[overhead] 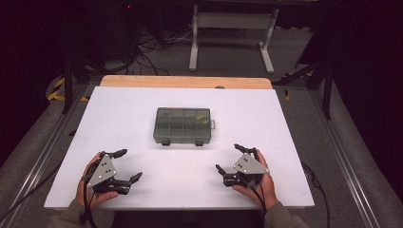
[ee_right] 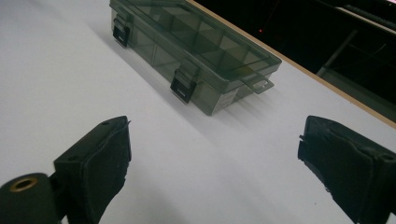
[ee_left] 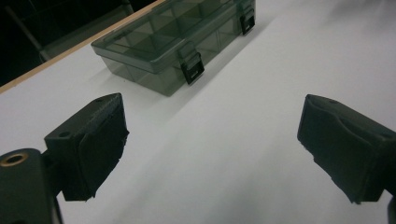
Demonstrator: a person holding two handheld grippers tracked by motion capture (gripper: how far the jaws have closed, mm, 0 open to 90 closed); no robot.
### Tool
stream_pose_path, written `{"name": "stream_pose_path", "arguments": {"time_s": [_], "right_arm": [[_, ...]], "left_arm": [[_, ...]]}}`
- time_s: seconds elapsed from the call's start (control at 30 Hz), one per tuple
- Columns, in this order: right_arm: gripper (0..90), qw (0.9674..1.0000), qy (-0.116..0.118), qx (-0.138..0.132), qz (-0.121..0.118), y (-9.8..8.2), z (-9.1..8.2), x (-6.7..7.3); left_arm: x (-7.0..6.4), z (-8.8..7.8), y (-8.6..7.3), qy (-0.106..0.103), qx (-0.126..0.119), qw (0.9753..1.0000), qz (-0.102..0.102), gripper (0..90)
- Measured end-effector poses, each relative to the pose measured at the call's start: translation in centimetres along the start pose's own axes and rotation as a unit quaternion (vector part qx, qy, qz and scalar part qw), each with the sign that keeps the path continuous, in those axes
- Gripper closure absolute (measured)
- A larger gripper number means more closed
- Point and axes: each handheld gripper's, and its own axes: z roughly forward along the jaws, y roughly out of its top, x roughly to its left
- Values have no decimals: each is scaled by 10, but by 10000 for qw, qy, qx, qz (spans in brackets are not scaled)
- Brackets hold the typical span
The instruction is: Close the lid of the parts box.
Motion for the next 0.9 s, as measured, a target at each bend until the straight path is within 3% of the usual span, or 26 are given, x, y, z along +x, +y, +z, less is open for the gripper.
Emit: {"name": "stream_pose_path", "arguments": {"time_s": [0.23, 0.6, 0.9], "right_arm": [[92, 10000, -13, 47, -71, 0, 2, 2], [93, 10000, -72, -66, 6, 1, -1, -1], [92, 10000, -55, -5, 27, -1, 0, -3]], "left_arm": [[2, 2, -1, 34, 56, 10000, 46, 92], [2, 4, -2, 34, 99, 9999, 61, 93], [4, 5, -2, 27, 134, 9999, 17, 93]]}}
